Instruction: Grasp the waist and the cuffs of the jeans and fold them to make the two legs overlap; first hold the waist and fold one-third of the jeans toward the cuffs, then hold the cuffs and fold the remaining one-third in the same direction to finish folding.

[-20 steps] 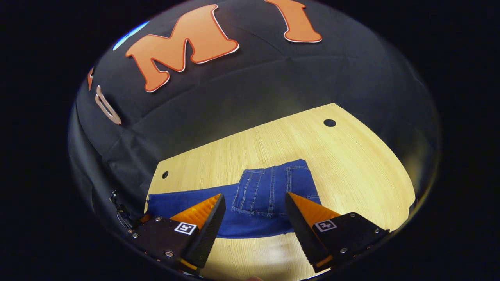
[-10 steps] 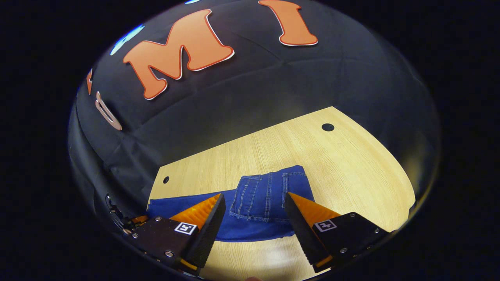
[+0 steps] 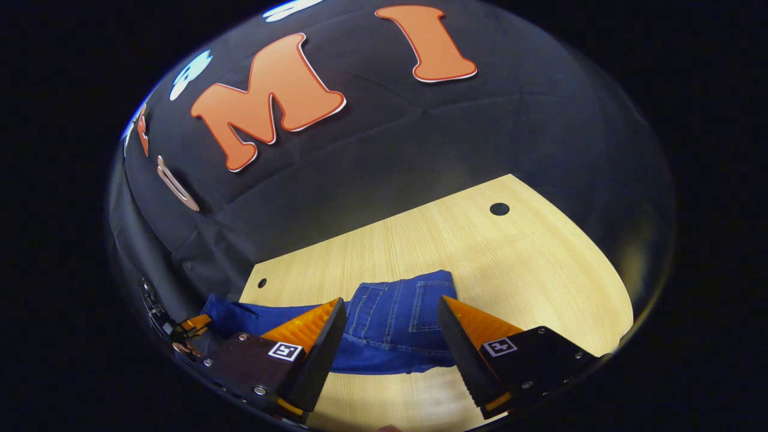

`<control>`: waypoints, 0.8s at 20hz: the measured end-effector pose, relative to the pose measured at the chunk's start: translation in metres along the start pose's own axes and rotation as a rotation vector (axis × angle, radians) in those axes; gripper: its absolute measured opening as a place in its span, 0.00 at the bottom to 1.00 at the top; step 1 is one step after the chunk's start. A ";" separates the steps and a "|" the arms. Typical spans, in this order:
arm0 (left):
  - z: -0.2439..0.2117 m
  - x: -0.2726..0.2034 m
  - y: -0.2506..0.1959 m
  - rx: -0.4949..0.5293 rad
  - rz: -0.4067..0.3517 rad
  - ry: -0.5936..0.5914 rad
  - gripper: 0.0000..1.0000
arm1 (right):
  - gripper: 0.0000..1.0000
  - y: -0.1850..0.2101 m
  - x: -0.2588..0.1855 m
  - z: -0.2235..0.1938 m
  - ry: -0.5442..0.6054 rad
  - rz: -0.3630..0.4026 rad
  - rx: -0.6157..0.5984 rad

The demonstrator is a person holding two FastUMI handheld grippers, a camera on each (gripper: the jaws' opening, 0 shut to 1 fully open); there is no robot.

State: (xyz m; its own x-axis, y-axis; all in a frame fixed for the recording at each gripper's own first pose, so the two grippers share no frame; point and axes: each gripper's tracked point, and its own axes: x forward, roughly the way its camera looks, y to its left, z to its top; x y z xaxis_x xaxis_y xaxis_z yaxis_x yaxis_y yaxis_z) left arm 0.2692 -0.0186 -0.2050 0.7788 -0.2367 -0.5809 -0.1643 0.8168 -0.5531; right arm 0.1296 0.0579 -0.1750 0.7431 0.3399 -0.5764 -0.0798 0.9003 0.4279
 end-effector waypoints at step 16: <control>-0.033 -0.029 -0.273 0.195 -0.285 0.049 0.13 | 0.94 -0.030 -0.025 -0.026 0.022 0.075 -0.091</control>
State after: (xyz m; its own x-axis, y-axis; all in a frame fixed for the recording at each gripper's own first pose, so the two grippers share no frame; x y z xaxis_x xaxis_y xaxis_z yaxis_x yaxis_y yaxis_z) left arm 0.2714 -0.2520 -0.0566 0.7458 -0.4907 -0.4505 0.1777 0.7983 -0.5754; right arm 0.0961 0.0293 -0.1910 0.7181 0.4122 -0.5608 -0.1956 0.8928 0.4058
